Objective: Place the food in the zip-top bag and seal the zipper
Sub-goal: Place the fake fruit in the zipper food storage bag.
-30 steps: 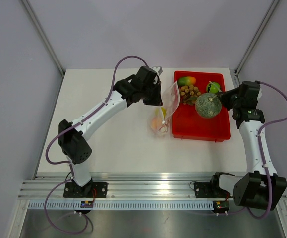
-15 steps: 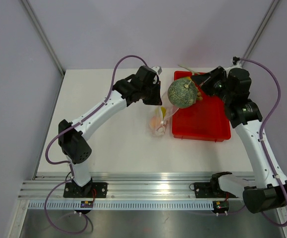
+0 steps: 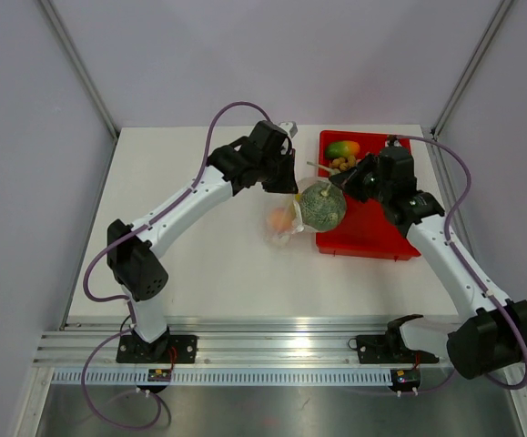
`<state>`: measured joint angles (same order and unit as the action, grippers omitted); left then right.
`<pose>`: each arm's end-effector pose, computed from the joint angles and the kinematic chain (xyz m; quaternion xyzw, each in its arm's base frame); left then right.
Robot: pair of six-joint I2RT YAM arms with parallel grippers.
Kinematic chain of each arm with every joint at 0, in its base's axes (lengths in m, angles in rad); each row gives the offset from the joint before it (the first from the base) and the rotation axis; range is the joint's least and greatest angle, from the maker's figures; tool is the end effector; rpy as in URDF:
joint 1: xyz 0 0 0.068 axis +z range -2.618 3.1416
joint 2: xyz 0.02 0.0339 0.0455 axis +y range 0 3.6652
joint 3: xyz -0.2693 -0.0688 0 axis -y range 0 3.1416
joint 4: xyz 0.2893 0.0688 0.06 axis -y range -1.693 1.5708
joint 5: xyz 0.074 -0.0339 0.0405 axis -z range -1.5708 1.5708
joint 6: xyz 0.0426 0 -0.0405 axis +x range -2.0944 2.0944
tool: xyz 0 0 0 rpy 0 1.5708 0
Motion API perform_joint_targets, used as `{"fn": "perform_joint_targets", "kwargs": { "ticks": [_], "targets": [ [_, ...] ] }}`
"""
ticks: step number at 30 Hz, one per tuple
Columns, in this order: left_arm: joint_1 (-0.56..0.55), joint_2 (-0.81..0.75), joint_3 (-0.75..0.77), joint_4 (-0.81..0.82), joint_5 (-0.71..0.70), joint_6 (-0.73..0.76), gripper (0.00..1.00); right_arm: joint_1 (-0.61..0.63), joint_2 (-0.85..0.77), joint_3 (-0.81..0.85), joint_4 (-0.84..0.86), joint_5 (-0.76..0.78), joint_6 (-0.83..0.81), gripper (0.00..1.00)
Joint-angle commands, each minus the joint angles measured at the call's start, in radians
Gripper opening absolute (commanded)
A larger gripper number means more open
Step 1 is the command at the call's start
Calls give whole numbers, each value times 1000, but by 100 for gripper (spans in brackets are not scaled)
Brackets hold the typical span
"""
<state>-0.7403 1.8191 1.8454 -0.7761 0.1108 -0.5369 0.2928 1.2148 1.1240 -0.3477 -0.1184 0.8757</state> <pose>0.3356 -0.3130 0.3628 0.1149 0.9085 -0.2783 0.2897 0.3097 0.0986 0.3501 0.2117 0.8161 0.3370 0.4191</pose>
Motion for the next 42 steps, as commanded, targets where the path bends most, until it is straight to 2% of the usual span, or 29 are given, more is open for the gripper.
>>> {"fn": "perform_joint_targets", "kwargs": {
  "ticks": [1, 12, 18, 22, 25, 35, 42],
  "targets": [
    [1, -15, 41, 35, 39, -11, 0, 5, -20, -47, 7, 54, -20, 0],
    [9, 5, 48, 54, 82, -24, 0, 20, -90, -93, -5, 83, -106, 0],
    [9, 8, 34, 67, 104, -50, 0, 23, -149, -144, 31, 151, 8, 0],
    [9, 8, 31, 90, 125, -71, 0, 35, -169, -214, 128, 190, 201, 0],
    [9, 12, 43, 81, 128, -69, 0, 49, -138, -219, 174, 227, 265, 0],
    [9, 17, 72, 75, 138, -72, 0, 72, -54, -119, 216, 318, 350, 0],
    [9, 34, 97, 78, 150, -77, 0, 138, -34, -197, 176, 385, 353, 0]
  ]
}}
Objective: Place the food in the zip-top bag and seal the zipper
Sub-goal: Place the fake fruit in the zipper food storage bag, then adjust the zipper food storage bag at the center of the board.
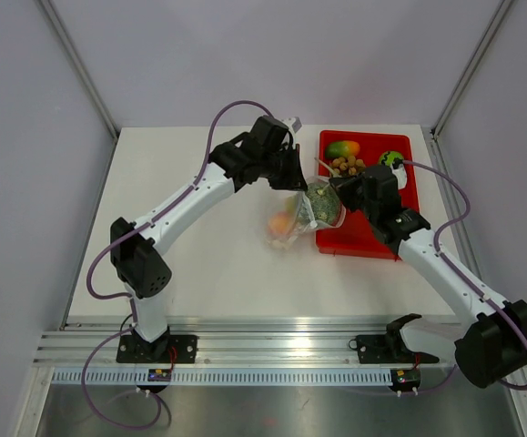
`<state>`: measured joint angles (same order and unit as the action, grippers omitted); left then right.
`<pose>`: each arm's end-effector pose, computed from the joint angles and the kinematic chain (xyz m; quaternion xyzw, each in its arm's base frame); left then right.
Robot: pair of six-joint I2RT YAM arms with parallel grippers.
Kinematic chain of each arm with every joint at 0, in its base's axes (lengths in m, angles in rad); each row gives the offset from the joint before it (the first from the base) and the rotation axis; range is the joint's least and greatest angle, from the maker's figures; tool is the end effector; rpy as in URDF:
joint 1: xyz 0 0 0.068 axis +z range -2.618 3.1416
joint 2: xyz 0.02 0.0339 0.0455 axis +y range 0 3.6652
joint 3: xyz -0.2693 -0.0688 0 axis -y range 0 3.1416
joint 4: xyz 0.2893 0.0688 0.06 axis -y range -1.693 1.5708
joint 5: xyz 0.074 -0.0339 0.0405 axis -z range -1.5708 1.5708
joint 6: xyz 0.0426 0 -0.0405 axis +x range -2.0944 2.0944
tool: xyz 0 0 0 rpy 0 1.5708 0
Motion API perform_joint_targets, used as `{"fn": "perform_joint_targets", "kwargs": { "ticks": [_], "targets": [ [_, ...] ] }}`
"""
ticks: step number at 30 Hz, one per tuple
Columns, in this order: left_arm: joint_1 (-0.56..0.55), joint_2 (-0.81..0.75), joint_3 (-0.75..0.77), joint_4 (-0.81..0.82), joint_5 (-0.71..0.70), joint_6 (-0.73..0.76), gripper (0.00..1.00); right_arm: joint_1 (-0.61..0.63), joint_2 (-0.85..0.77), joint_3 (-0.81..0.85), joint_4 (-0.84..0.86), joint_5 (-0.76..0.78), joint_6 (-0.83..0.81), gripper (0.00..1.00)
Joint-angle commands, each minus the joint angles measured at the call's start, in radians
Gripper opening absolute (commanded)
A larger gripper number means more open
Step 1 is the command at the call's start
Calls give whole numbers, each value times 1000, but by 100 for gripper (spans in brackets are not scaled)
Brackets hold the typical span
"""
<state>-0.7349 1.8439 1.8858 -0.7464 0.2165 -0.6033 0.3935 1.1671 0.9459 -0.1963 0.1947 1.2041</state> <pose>0.3405 -0.3201 0.3700 0.1046 0.8974 -0.3357 0.2665 0.2945 0.1133 0.3093 0.3777 0.7458 0.3320 0.4369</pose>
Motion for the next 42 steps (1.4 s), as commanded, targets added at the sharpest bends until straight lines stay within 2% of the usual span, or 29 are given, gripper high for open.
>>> {"fn": "perform_joint_targets", "kwargs": {
  "ticks": [1, 10, 13, 16, 17, 18, 20, 24, 27, 32, 34, 37, 40, 42],
  "targets": [
    [3, 14, 58, 53, 47, -12, 0, 47, 25, -41, 23, 90, 25, 0],
    [8, 20, 67, 61, 58, -27, 0, 108, 46, -49, 40, 83, -14, 0],
    [22, 12, 62, 64, 58, -30, 0, 108, 31, -45, 24, 86, -40, 5],
    [34, 9, 59, 71, 63, -38, 0, 108, 16, -39, 12, 66, -80, 28],
    [37, 8, 59, 73, 64, -41, 0, 108, 10, -39, 5, 58, -86, 44],
    [42, 8, 59, 73, 64, -42, 0, 108, -6, -39, 5, 46, -104, 53],
    [48, 5, 58, 76, 70, -47, 0, 108, -23, -41, 11, 32, -141, 64],
    [68, -2, 50, 87, 87, -55, 0, 108, -76, -15, -23, 2, -211, 65],
    [77, -12, 39, 96, 95, -59, 0, 110, -115, 10, -81, 5, -265, 62],
    [91, -31, 18, 105, 107, -61, 0, 100, -176, -70, -100, 25, -328, 57],
    [95, -38, 12, 110, 107, -61, 0, 85, -156, -96, -89, -41, -354, 60],
    [98, -40, 10, 111, 113, -62, 0, 84, -84, -96, -91, -116, -414, 73],
    [98, -41, 6, 111, 118, -64, 0, 81, -38, -128, -72, -115, -407, 74],
    [98, -44, -2, 111, 119, -64, 0, 81, -40, -157, -22, -109, -368, 72]
  ]
}}
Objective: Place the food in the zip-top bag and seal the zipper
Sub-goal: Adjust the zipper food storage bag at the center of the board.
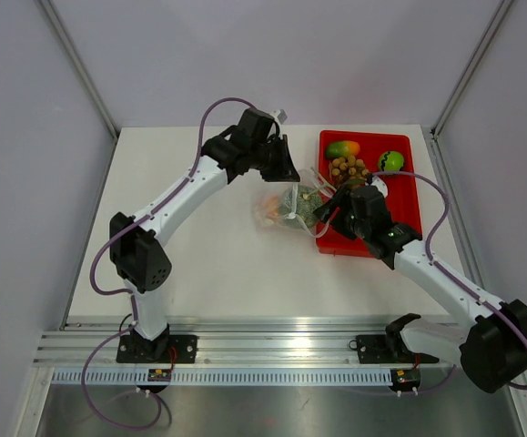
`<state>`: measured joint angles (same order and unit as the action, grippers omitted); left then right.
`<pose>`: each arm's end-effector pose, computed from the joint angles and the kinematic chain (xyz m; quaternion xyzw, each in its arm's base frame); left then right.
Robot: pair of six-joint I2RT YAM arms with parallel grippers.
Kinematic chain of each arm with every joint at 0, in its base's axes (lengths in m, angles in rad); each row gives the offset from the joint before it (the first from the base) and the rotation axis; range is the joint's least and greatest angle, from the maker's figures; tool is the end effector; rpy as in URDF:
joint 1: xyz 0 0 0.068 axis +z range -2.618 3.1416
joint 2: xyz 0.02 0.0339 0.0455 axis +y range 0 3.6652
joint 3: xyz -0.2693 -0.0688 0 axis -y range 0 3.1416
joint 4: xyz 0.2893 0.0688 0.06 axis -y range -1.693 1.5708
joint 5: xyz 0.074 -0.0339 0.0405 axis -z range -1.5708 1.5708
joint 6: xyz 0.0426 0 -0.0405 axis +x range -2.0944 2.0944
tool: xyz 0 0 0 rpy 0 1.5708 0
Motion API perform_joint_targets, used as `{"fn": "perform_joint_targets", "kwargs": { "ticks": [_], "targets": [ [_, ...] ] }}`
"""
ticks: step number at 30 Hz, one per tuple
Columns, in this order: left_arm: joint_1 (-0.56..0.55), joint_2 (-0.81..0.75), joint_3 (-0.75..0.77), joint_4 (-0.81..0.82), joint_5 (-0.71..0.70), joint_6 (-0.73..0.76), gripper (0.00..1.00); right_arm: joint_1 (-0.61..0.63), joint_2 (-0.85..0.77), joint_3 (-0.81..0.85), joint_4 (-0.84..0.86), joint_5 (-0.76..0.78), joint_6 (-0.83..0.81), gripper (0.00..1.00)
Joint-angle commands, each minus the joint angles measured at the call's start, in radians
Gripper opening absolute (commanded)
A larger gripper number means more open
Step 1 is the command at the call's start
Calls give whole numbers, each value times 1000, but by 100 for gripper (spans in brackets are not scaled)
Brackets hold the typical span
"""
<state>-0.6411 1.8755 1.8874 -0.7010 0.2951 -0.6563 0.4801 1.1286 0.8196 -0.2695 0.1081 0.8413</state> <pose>0.3756 -0.2958 0.3609 0.0559 0.8950 -0.3609 0.2560 0.2647 0.1326 0.2625 0.1830 0.8592 0.2542 0.4045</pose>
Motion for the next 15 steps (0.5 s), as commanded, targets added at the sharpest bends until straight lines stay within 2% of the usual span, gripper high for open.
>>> {"fn": "perform_joint_targets", "kwargs": {
  "ticks": [1, 6, 15],
  "targets": [
    [4, -76, -8, 67, 39, -11, 0, -9, -1, -58, 68, -21, 7, 70],
    [8, -85, -27, 70, 38, -9, 0, -9, 7, -95, 102, -1, 41, 59],
    [11, -88, -28, 87, 49, -25, 0, -9, 121, -134, 214, -42, 71, 52]
  ]
}}
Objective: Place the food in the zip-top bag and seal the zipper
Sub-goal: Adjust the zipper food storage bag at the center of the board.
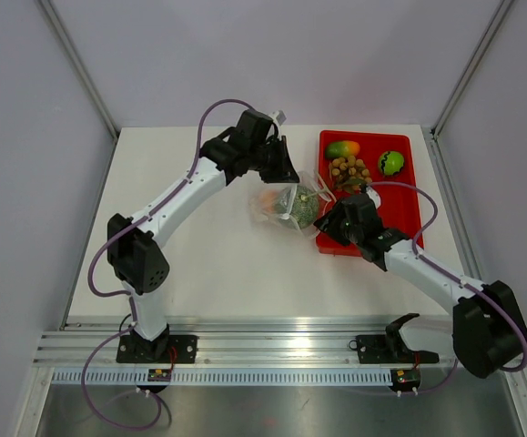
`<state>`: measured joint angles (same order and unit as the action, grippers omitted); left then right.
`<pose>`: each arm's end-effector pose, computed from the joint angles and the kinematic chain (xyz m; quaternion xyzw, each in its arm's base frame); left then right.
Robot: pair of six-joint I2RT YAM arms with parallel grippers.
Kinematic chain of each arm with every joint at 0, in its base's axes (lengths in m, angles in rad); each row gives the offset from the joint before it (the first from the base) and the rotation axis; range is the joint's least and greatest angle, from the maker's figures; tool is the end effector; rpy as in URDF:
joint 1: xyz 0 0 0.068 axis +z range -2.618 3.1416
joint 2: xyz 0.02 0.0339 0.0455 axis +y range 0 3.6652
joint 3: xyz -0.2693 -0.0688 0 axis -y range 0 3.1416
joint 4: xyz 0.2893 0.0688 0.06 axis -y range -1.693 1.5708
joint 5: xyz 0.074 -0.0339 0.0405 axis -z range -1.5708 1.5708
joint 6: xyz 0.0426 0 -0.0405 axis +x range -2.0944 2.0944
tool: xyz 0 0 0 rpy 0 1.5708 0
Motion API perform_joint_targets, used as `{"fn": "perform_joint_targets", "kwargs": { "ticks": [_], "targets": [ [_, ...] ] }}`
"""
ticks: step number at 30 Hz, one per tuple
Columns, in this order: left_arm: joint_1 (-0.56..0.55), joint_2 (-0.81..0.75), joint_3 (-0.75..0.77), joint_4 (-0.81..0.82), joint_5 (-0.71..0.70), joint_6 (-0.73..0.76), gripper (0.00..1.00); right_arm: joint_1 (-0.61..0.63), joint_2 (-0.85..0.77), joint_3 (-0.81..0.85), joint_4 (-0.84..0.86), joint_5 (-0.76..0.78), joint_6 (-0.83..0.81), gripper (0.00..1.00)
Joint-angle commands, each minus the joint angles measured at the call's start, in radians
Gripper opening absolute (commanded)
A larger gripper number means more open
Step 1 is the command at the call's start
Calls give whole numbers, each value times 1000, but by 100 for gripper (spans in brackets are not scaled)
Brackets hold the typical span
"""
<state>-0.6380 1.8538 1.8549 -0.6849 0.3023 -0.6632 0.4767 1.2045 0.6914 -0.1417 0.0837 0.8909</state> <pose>0.3727 -0.2921 0.3600 0.0534 0.8937 -0.3652 0.2552 0.2659 0.1333 0.2043 0.2024 0.8732 0.2500 0.3662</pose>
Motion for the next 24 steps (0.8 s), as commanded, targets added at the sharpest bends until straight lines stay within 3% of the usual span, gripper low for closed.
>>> {"fn": "perform_joint_targets", "kwargs": {
  "ticks": [1, 6, 7, 8, 9, 10, 14, 17, 19, 21, 24],
  "targets": [
    [8, -67, 4, 70, 44, -19, 0, -4, 59, -4, 103, -16, 22, 50],
    [18, -88, 1, 61, 40, -15, 0, -4, 113, 6, 167, -21, 16, 42],
    [20, -97, -2, 59, 38, -13, 0, -6, 113, 14, 171, -24, 3, 36],
    [24, -100, -3, 59, 37, -12, 0, -6, 107, 23, 171, -36, -1, 17],
    [27, -105, -6, 56, 32, -10, 0, -6, 104, 48, 166, -38, -9, 6],
    [34, -110, -3, 53, 23, -1, 0, -6, 98, 65, 150, -39, -30, 0],
    [102, -111, 52, -23, 8, 46, 0, -6, 67, 222, 19, -71, -125, 0],
    [159, -120, 157, -111, -25, 102, 0, -4, 58, 440, -102, -108, -196, 0],
    [178, -137, 173, -128, -44, 129, 0, -6, 52, 482, -133, -117, -220, 0],
    [184, -166, 147, -136, -68, 142, 0, -6, 61, 488, -131, -121, -228, 0],
    [181, -195, -8, -67, -54, 117, 0, -4, 154, 473, -139, -114, -254, 0]
  ]
}}
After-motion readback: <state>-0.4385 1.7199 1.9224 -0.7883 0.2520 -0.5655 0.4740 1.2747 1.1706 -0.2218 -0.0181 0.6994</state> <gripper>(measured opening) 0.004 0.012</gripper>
